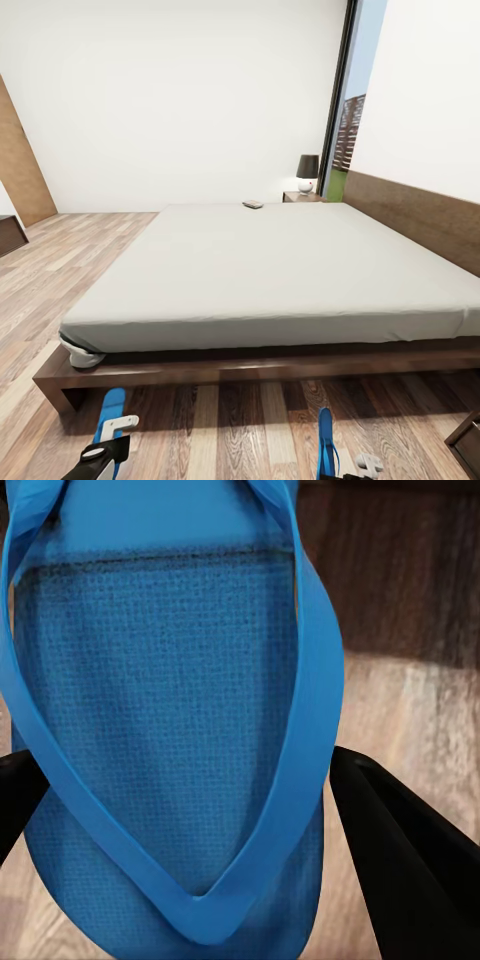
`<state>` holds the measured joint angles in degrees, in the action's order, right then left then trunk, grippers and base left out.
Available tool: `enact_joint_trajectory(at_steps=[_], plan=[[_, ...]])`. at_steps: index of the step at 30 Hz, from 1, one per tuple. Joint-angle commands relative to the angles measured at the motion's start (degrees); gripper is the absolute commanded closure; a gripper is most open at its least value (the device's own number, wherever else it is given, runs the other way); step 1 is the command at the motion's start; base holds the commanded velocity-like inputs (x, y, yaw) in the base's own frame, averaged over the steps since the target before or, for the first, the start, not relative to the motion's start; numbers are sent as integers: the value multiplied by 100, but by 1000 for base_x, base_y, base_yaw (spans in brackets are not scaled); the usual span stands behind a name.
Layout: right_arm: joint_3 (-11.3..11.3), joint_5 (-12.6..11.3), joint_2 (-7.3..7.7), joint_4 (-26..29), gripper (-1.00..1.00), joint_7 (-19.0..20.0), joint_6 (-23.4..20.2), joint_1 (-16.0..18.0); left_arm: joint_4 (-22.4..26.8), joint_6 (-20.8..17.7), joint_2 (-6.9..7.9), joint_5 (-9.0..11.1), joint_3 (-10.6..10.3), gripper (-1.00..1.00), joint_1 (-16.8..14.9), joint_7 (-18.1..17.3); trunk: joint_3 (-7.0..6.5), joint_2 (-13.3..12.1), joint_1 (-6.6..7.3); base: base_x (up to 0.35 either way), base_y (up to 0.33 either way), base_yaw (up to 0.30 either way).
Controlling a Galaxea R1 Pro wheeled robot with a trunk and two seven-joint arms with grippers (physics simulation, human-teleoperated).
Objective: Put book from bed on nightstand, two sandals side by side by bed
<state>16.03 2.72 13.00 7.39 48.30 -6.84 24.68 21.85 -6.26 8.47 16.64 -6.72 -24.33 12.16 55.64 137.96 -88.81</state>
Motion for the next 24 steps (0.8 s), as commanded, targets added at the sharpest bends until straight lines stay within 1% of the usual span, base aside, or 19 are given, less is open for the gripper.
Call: enact_joint_trajectory(at_steps=[1, 4, 17, 24], plan=[[51, 27, -1, 8, 100, 25, -54, 0, 14, -32, 6, 50, -49, 100, -1, 41, 5, 2, 1, 0, 0, 0], [55, 27, 0, 8, 100, 24, -55, 0, 13, -33, 6, 50, -49, 100, 0, 43, 5, 2, 1, 0, 0, 0], [64, 27, 1, 8, 100, 25, -59, -1, 13, -33, -11, 50, -74, 100, 0, 43, 239, 524, -284, 0, 0, 0], [71, 25, 3, 10, 100, 62, -77, 1, 13, -33, -19, 50, -75, 100, 6, 41, 394, 537, -304, 0, 0, 0]])
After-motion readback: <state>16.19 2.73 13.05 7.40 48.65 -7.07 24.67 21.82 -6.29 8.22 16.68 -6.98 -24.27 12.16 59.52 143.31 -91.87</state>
